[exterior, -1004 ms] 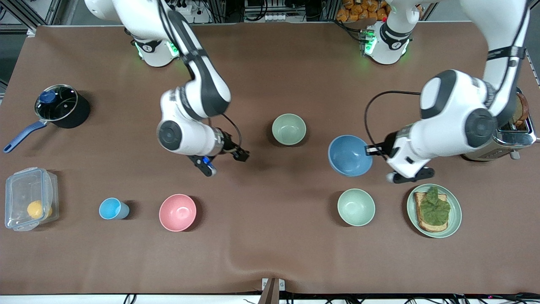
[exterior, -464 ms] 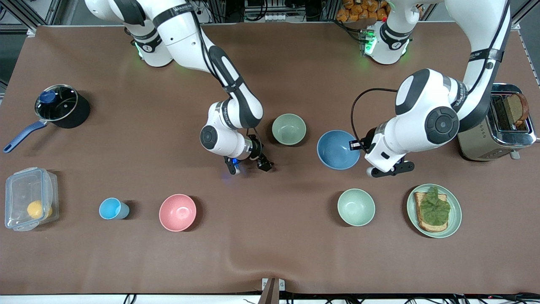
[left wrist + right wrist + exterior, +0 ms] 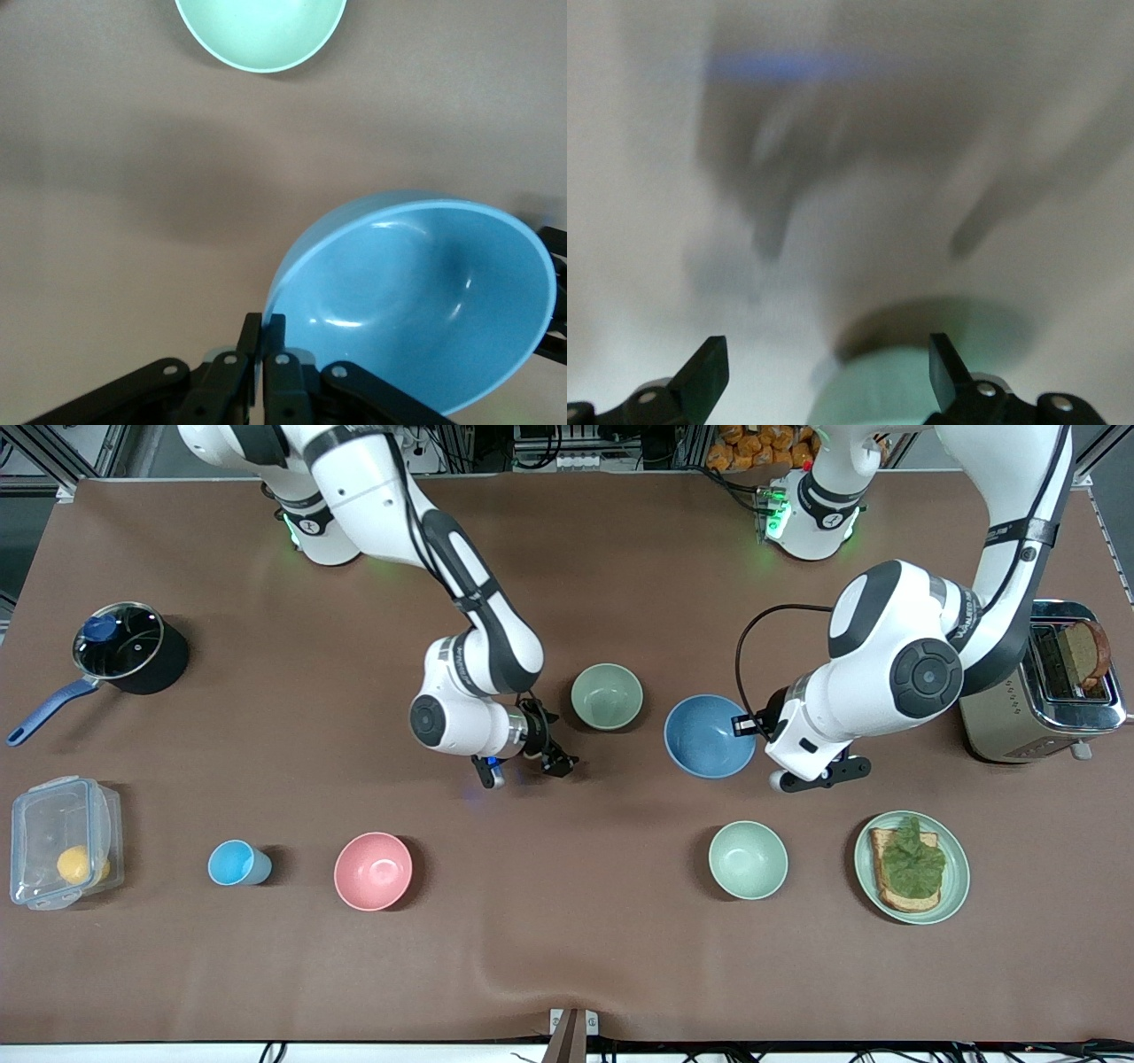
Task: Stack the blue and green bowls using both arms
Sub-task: 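Release the green bowl with the right gripper while the left carries the blue bowl, then lower the blue bowl into the green bowl with the left gripper and open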
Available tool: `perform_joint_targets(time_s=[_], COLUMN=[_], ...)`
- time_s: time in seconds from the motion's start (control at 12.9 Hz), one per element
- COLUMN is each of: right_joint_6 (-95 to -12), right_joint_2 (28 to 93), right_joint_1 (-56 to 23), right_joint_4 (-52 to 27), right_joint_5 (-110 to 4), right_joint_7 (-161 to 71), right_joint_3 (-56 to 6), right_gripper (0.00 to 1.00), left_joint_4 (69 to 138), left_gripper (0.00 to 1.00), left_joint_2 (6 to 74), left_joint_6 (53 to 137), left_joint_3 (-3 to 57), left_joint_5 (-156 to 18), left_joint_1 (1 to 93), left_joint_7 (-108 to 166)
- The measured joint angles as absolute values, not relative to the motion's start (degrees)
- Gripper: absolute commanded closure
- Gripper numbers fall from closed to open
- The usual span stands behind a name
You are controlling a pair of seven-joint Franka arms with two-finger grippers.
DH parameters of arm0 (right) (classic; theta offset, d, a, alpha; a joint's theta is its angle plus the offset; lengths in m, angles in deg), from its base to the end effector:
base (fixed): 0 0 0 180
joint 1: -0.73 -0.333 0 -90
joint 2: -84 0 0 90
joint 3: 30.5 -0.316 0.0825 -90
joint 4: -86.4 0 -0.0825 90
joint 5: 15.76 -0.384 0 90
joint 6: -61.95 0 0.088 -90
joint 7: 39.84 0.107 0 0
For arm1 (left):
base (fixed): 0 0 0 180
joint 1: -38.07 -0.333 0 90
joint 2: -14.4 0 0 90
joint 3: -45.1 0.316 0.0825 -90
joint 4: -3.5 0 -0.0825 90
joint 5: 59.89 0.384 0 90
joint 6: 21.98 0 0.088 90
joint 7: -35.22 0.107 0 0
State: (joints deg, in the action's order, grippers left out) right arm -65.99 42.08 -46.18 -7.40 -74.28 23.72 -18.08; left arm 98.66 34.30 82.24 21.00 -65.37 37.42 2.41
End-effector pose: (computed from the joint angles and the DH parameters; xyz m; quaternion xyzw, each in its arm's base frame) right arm 0.5386 0.4222 0.1936 -0.7986 0.5195 0.2531 0.1684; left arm 0.5869 -0.2358 0.4110 0.9849 0.1016 -0.1249 0.0641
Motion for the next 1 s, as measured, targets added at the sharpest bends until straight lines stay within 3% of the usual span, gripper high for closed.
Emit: perform_joint_targets(time_s=[0.7,1.0], right_joint_6=[-65.6,-65.7], right_joint_2=[43.2,43.2], right_joint_1=[-45.9,-46.0], right_joint_4=[-10.7,-10.7], right_joint_5=[-74.3,-74.3], right_joint_7=[23.7,23.7], right_joint_3=[-18.0,-18.0], right_gripper=[0.0,0.0], left_joint_4=[101.1,103.7], left_gripper=[1.0,1.0], left_joint_2=[34.2,34.2], left_joint_6=[81.7,82.8], left_joint_3=[20.9,17.9], left_joint_5=[-65.4,-65.4], left_joint_1=[37.4,37.6], left_joint_7=[1.6,-1.4])
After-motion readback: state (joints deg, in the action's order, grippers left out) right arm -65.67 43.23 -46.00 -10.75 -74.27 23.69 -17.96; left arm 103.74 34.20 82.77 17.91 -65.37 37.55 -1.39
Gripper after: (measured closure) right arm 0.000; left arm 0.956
